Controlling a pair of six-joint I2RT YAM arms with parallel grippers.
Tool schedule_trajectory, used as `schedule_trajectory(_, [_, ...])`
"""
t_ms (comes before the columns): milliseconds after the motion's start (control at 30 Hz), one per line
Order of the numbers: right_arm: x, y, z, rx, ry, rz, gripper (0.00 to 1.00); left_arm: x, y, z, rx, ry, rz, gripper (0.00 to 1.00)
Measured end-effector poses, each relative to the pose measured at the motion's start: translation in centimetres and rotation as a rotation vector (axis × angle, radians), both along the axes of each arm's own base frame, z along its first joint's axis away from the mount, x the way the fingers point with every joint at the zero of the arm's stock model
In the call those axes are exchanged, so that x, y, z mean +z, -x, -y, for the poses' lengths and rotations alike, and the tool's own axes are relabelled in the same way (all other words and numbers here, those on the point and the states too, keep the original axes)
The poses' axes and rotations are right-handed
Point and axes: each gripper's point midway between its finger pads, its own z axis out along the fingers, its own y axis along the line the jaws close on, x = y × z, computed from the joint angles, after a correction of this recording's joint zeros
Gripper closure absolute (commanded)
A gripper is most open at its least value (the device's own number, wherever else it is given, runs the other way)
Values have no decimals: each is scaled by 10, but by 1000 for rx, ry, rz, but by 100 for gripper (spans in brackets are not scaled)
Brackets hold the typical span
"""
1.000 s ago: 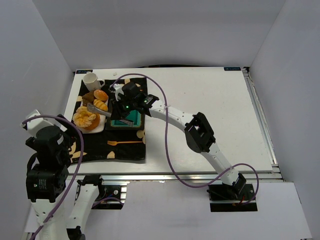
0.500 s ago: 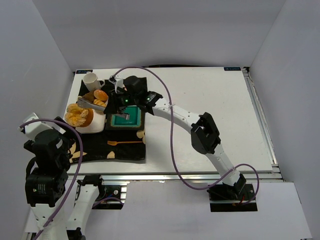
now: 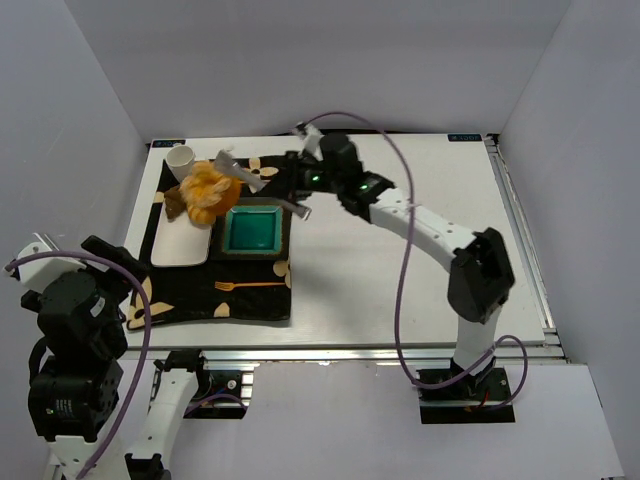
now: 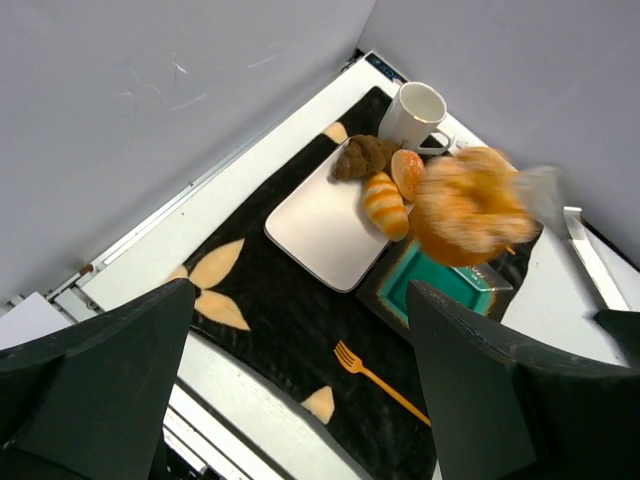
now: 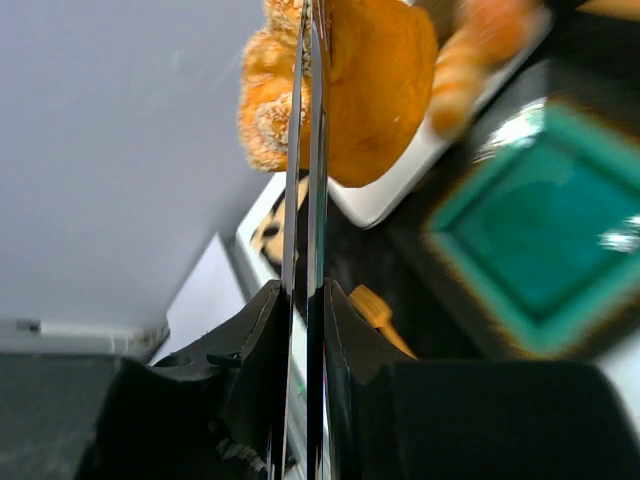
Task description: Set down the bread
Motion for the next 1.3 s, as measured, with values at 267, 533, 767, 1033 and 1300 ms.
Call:
schedule_trajectory(267, [32,-72,121,-272,-43,3,100,-1,-15,6,-35,10,-15,2])
schedule_trajectory(533, [-18,-65,148,-276,-2,-138,100,-20,-38,19,-96,53,-43,2])
schedule_trajectory(767, [-47,-42,135,-180,-83,-275,100,-31,-45,23,-117,68,-65,2])
schedule_trajectory(1033, [-62,-31,113,-80,-174,-359,100,-40,-49,25,-122,75,-82,2])
schedule_trajectory(1300, [-87,-27,96,-33,-178,-416,100,-44,-49,25,-121,75,-91,2])
